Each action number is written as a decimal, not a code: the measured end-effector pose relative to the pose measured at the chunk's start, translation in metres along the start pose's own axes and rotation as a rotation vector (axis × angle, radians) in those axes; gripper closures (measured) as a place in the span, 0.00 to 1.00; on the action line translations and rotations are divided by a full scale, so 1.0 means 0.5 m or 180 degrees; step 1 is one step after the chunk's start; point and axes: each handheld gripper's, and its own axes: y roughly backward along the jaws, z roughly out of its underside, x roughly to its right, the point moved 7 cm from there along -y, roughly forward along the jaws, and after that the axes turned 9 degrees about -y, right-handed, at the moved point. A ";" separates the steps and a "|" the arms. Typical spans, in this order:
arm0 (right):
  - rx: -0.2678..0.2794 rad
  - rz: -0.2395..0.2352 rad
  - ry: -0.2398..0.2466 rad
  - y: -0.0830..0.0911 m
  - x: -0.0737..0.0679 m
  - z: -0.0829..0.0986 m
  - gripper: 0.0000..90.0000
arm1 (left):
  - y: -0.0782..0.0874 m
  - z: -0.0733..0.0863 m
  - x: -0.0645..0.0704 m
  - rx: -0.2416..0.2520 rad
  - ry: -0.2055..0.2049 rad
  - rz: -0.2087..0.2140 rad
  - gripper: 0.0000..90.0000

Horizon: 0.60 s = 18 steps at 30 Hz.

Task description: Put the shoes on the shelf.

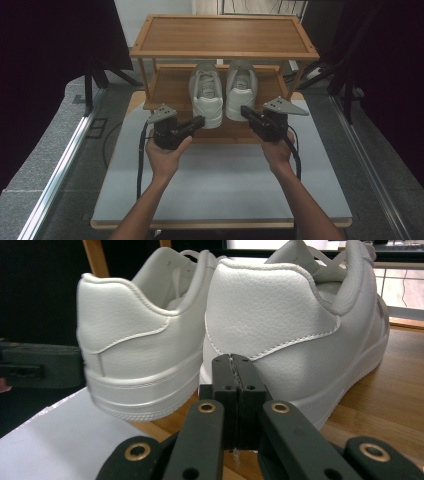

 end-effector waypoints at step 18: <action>-0.0086 -0.0099 -0.0158 -0.002 0.014 0.000 0.99 | -0.008 -0.001 -0.010 0.0041 0.0040 0.0032 1.00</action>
